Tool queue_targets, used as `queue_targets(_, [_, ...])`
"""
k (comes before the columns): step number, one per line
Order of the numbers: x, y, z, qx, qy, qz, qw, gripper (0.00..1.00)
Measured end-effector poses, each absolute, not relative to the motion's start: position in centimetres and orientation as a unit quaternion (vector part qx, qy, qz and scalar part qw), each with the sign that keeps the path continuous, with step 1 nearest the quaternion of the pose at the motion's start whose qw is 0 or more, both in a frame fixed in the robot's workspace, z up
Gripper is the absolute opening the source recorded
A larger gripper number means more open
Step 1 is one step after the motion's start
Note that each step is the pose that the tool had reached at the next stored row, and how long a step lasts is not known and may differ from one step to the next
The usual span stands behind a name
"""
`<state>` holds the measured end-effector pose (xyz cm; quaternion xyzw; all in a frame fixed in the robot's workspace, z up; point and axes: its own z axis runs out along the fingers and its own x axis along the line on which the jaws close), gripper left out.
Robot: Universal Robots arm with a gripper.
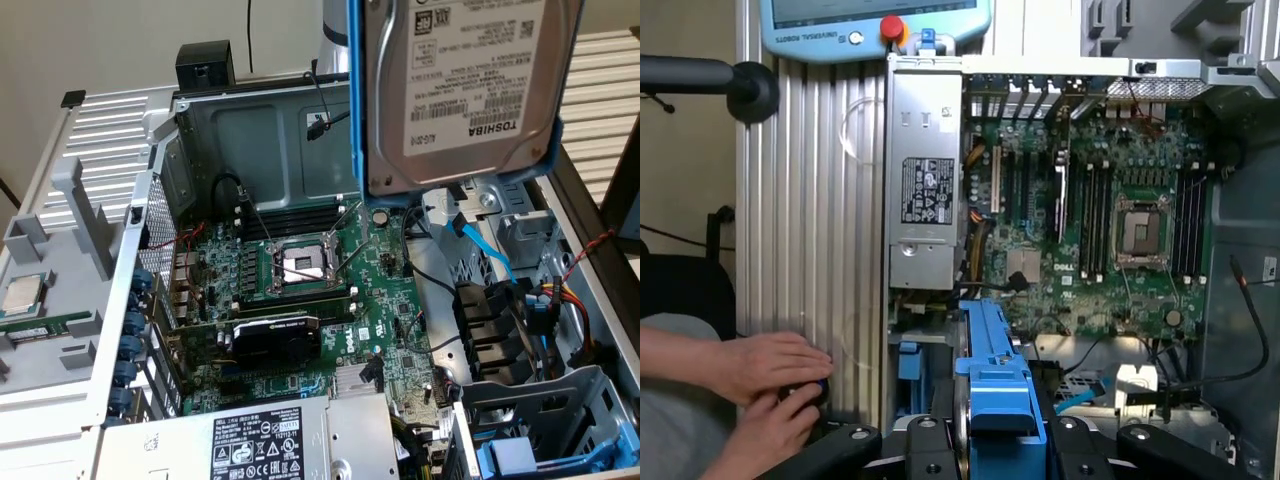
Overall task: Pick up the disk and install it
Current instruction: 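Pick up the disk, then insert the disk into the insertion slot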
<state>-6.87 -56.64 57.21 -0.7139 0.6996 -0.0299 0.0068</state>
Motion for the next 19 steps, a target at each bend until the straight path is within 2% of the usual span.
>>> queue_targets(19, [0.4, -57.8, 56.9, -0.714, 0.700, -0.030, 0.007, 0.37])
